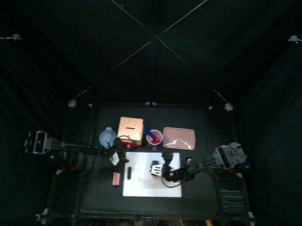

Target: Place sushi roll on plate

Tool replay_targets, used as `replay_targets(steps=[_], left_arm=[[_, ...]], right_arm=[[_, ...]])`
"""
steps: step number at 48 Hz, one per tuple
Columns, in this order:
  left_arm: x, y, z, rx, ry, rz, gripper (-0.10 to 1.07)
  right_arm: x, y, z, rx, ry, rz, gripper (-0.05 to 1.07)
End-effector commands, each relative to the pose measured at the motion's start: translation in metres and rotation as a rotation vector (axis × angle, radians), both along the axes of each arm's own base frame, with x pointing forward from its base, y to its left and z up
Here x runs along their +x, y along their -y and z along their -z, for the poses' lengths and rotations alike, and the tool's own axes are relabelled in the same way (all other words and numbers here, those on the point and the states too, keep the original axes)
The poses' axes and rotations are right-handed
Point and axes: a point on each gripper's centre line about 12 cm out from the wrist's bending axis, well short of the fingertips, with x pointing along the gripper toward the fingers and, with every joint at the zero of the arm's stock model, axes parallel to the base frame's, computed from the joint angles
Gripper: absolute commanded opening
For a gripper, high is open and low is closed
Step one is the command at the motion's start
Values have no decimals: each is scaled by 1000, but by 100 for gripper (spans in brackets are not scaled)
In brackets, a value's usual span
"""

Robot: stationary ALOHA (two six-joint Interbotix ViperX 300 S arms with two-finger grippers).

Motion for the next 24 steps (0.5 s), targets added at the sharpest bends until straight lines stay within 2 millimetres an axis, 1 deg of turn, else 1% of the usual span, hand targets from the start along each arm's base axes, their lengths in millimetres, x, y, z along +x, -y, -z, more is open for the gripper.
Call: replay_targets(steps=[1,9,14,16,18,24], left_arm=[[3,-1,-6,-1,23,-6,97],[1,-2,-7,1,31,-7,97],[-1,-1,-11,4,51,-1,97],[-1,-1,-13,5,60,0,97],[-2,-1,-16,3,76,-2,97],[-5,0,-24,-7,112,-14,97]], right_arm=[[-14,5,-22,17,60,-13,74],[-54,19,-24,18,68,-33,73],[-76,44,-21,-20,76,-29,73],[-81,51,-20,-36,81,-34,73],[-87,63,-19,-62,88,-40,73],[-97,89,-17,-91,113,-38,73]])
